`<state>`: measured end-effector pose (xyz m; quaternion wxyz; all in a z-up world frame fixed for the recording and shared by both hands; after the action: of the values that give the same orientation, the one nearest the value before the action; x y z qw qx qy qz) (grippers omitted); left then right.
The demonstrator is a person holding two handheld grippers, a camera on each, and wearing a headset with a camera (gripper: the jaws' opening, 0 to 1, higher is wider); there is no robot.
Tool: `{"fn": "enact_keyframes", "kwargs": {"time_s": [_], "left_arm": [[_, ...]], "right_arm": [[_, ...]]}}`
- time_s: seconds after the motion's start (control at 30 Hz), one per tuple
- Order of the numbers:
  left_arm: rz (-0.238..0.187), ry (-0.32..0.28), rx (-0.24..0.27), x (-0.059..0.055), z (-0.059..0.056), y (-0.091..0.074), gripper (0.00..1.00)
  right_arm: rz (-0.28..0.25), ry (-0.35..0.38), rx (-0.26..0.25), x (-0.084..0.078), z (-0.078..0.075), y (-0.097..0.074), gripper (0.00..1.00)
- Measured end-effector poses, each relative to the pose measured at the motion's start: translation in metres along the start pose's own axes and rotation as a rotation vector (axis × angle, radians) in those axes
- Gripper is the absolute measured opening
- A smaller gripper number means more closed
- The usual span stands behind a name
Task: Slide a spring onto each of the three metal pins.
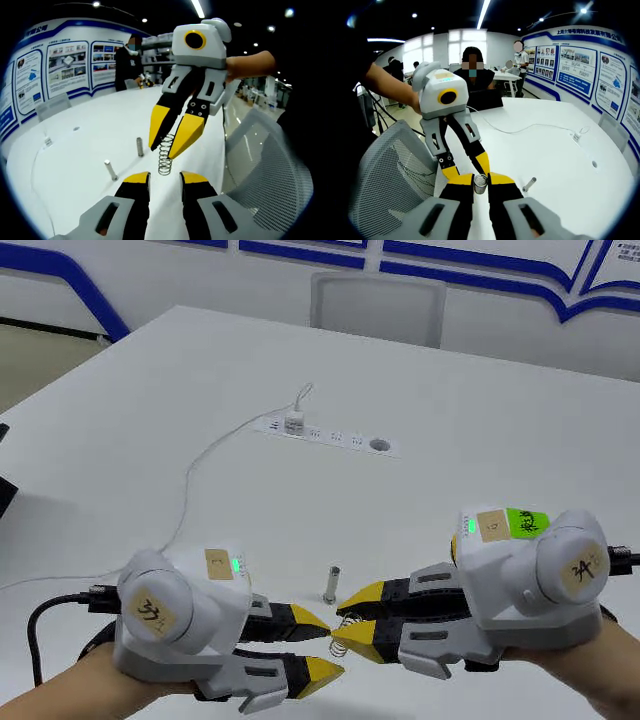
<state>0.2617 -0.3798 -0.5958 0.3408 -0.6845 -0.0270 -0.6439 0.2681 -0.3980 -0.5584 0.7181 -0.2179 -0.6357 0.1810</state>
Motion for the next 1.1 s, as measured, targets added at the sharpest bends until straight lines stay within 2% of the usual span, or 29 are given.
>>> {"fn": "enact_keyframes", "kwargs": {"time_s": [0.13,0.43,0.53,0.67,0.77,0.9,1.0,1.1], "left_arm": [[0.005,0.0,0.007,-0.003,0.002,-0.002,0.34],[0.019,-0.017,0.075,-0.011,0.022,-0.01,0.51],[0.03,-0.029,0.083,-0.014,0.025,-0.012,0.57],[0.049,-0.016,0.114,-0.019,0.031,-0.012,0.7],[0.043,-0.005,0.136,-0.02,0.035,-0.012,0.7],[0.033,-0.021,0.145,-0.018,0.039,-0.012,0.75],[0.027,0.011,0.19,-0.017,0.047,-0.012,0.77],[0.019,-0.02,0.194,-0.016,0.05,-0.013,0.82]], "right_arm": [[-0.001,0.006,-0.005,0.0,-0.003,0.002,0.11],[0.014,0.019,-0.035,0.001,-0.021,0.003,0.11],[0.013,0.026,-0.043,0.001,-0.026,0.002,0.11],[0.023,0.031,-0.054,0.0,-0.034,0.001,0.11],[0.033,0.033,-0.069,-0.001,-0.04,-0.001,0.11],[0.029,0.048,-0.092,-0.001,-0.047,-0.006,0.11],[0.039,0.048,-0.121,-0.004,-0.057,-0.012,0.11],[0.019,0.083,-0.153,-0.004,-0.068,-0.018,0.11]]}}
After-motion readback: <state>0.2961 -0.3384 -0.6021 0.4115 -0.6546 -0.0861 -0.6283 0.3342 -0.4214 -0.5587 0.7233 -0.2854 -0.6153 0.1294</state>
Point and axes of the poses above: the centre of the closed fingertips' face, and the gripper's own axes: y roughly forward along the fingers, z roughly to its left, x roughly out of its top, the point moved 2 cm from there along -y, roughly backward along the fingers, and after that the axes turned 14 degrees about x, right-handed, at the moved point
